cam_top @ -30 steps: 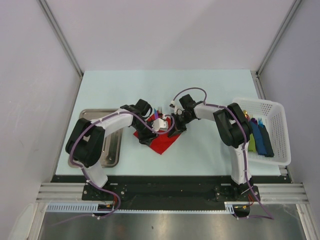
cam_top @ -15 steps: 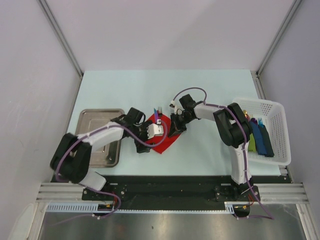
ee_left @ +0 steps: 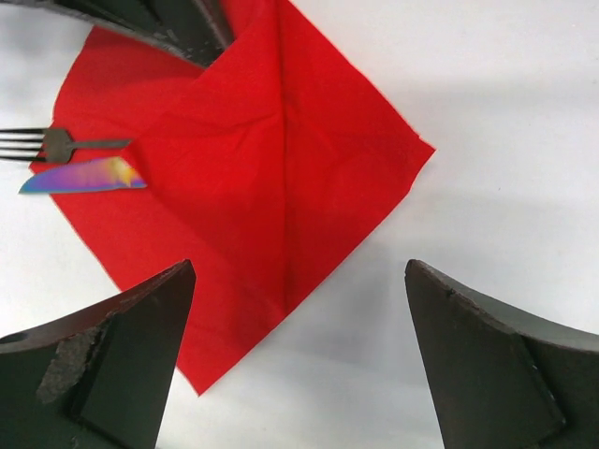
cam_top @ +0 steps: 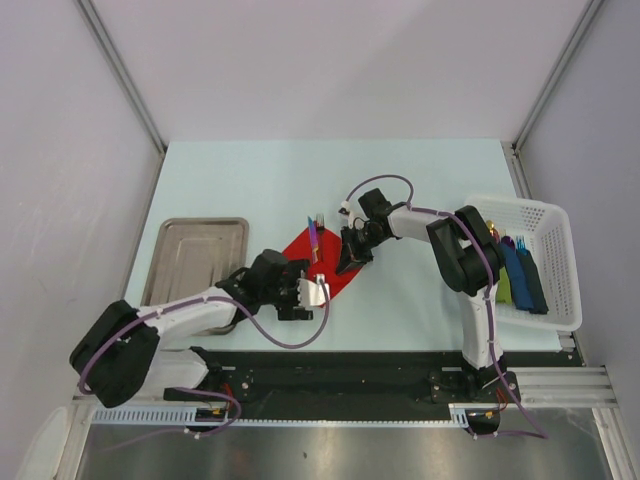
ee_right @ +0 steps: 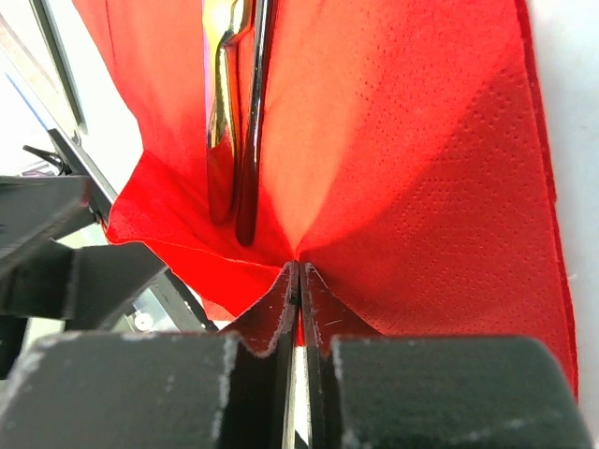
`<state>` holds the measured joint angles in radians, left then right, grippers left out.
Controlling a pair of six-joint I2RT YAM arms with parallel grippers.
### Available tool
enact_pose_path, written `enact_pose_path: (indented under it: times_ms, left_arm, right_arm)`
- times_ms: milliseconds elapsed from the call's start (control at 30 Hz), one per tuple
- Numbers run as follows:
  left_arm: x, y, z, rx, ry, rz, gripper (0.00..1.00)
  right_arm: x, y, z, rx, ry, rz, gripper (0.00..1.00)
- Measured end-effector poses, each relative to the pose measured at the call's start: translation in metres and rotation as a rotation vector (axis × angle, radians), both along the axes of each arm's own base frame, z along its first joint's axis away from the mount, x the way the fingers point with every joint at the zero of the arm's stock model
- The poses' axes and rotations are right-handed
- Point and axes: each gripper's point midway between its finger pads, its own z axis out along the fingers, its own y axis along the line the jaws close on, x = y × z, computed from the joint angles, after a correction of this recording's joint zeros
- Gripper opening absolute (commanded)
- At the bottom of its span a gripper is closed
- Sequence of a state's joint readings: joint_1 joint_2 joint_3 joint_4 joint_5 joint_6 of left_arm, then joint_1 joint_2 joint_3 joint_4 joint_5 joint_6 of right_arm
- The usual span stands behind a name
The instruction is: Place the utensils on the paper napkin and roll it up
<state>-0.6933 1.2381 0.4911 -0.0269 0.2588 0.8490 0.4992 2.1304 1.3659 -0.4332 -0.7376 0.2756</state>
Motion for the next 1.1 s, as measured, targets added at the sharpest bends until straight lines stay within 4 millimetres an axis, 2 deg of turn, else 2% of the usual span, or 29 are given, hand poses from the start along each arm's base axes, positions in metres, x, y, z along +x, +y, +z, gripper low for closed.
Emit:
enact_pose_path:
  times_ms: [133,267,400,600,700,933,1100]
  left_arm:
    - [0.004,-0.007,-0.009,0.029,-0.042,0.005,1.0]
    - [0.014,-0.016,-0.008,0.021,-0.089,0.022,1.0]
    - [0.028,-0.023,-0.006,0.0,-0.063,0.08,1.0]
    - [0.051,-0.019,0.008,-0.05,-0.01,0.184,1.0]
    - [0.057,-0.016,0.01,-0.065,0.036,0.21,1.0]
    - [0.072,-0.015,-0.004,-0.061,0.22,0.266,0.89]
    - [0.069,-0.012,-0.014,-0.043,0.298,0.285,0.81]
  right_arm:
    - [0.0,0.0,0.0,0.0,0.0,-0.001,0.06]
    - [0.0,0.0,0.0,0.0,0.0,-0.001,0.06]
    - [0.0,0.0,0.0,-0.001,0.0,-0.001,0.06]
    - [0.0,0.0,0.0,-0.002,0.001,-0.001,0.08]
    - [0.002,-0.001,0.001,-0.007,-0.001,-0.003,0.13]
    - [0.008,-0.003,0.003,-0.014,-0.015,-0.011,0.24]
    - [0.012,-0.006,0.006,-0.013,-0.022,-0.016,0.26]
